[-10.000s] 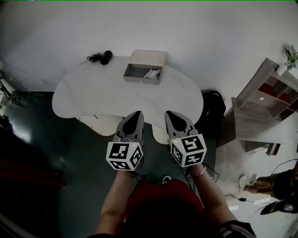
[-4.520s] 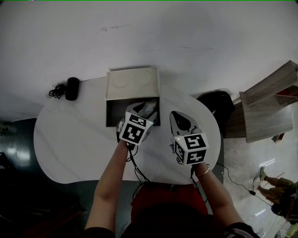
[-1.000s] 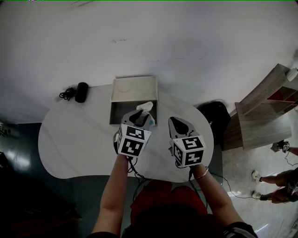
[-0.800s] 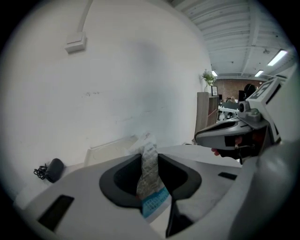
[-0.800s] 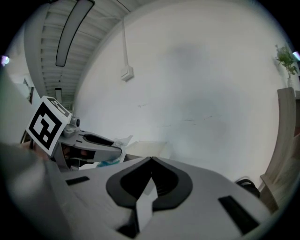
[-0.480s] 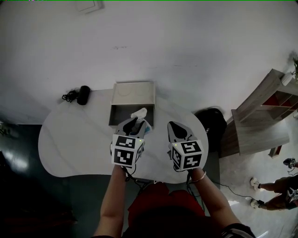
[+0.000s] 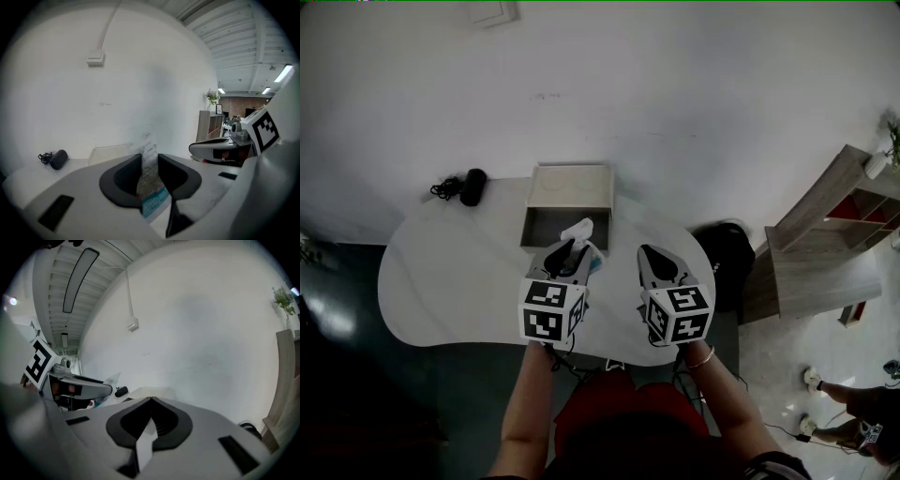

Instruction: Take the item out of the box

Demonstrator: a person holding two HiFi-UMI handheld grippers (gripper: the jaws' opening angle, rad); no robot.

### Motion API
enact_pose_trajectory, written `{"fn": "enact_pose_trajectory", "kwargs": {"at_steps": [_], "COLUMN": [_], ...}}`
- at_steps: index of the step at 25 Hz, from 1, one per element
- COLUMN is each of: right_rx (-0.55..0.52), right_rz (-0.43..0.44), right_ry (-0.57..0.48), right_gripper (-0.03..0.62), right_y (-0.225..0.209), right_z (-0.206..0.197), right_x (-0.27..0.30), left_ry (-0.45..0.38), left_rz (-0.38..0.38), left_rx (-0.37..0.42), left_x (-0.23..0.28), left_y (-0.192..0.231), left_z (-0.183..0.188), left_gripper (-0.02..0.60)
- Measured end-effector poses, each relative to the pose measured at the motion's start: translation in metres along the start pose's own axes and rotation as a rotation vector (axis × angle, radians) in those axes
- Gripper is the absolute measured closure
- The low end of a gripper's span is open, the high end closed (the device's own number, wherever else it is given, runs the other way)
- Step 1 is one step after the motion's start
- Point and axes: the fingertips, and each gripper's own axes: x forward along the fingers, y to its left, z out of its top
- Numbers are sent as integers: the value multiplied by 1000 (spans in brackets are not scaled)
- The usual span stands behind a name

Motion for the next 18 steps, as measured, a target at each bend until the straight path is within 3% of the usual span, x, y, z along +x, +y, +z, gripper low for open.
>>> {"fn": "enact_pose_trajectory", "kwargs": {"at_steps": [18], "right_rx": [-13], "right_rz": [23], "right_ry": [-36], "right_gripper": [579], "right_y": [16], "right_z": [6], "right_x": [-14], "left_ry": [-145], "left_rz": [65], "left_rx": [-128], "left_x": [-44], "left_y": [8], "left_z": [-7], "left_gripper": [454]}}
